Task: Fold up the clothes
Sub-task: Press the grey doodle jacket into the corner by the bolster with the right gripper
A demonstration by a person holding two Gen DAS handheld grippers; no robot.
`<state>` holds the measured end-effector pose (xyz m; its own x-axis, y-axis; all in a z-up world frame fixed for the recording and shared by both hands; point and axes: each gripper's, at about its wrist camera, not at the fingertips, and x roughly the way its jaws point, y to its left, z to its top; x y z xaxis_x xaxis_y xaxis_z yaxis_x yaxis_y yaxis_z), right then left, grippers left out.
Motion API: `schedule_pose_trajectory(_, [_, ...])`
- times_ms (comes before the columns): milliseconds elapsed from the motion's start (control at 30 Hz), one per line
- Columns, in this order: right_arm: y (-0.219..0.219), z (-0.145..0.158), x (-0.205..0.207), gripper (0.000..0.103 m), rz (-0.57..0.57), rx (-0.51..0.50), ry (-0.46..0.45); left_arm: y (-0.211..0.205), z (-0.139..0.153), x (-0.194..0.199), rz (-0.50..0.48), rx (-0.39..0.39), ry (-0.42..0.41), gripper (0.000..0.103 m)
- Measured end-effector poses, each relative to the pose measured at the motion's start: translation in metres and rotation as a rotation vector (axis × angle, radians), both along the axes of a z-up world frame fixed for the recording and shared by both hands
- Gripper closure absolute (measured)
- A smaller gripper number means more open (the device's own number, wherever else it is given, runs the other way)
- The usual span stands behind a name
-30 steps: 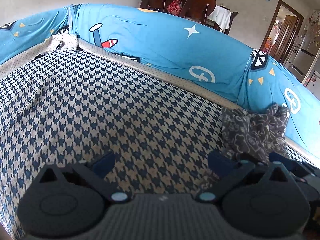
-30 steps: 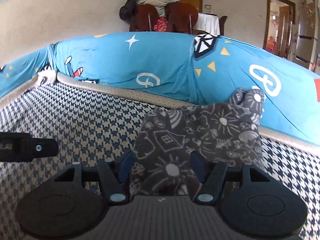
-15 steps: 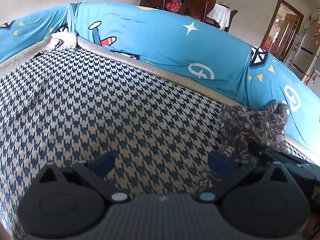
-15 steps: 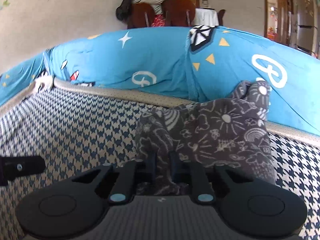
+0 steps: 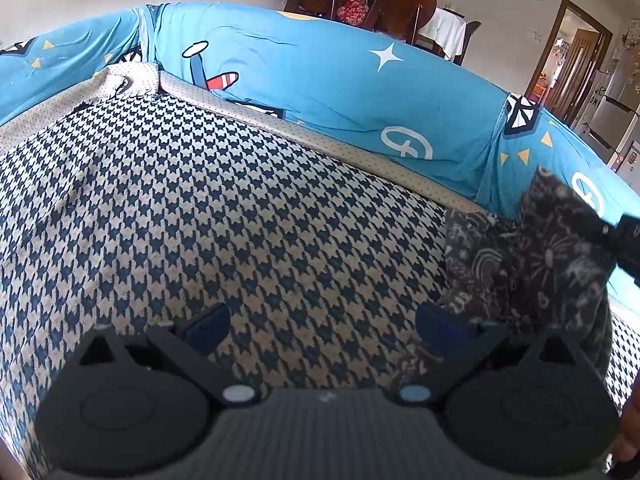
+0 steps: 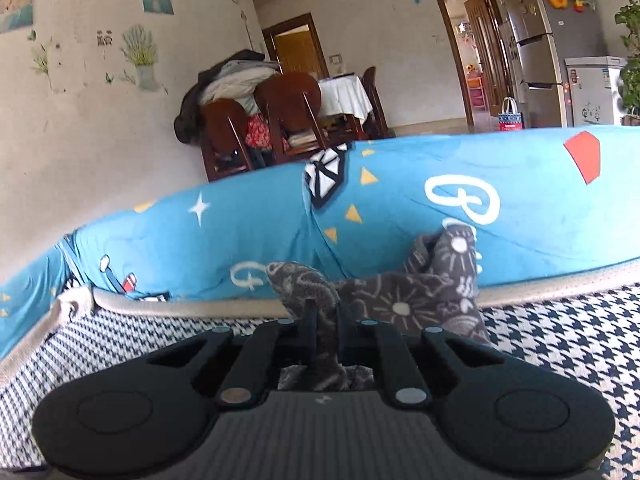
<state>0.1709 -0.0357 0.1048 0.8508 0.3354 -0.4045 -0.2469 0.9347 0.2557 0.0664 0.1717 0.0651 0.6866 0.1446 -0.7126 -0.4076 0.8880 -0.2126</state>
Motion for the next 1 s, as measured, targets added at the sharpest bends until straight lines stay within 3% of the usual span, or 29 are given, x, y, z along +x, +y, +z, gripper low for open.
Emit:
schedule_pose_trajectory(167, [0.017,-0.005,0.011,0.092,0.003,-0.002,0.002,0.003,0.0,0.0,0.014,-0.002,0.003,0.0])
schedule_pose_trajectory(367, [0.043,-0.044,0.028,0.091,0.034,-0.027,0.08,0.007,0.0,0.001,0.032,0.003,0.005,0.0])
schedule_pose_trajectory(467, [0.05,-0.063,0.034,0.085,0.064,-0.05,0.132,0.006,-0.001,0.003,0.025,0.001,0.014,0.0])
schedule_pose_trajectory(600, [0.04,-0.056,0.027,0.072,0.093,0.008,0.13,0.006,-0.001,0.004,0.022,0.002,0.01,0.0])
schedule_pose_trajectory(767, [0.015,-0.033,-0.005,0.067,0.08,0.056,0.079,0.007,0.0,0.003,0.027,-0.003,0.006,0.0])
schedule_pose_trajectory(1000, [0.005,-0.037,-0.053,0.067,0.114,-0.041,0.085,0.004,0.002,0.001,0.02,0.011,-0.003,0.0])
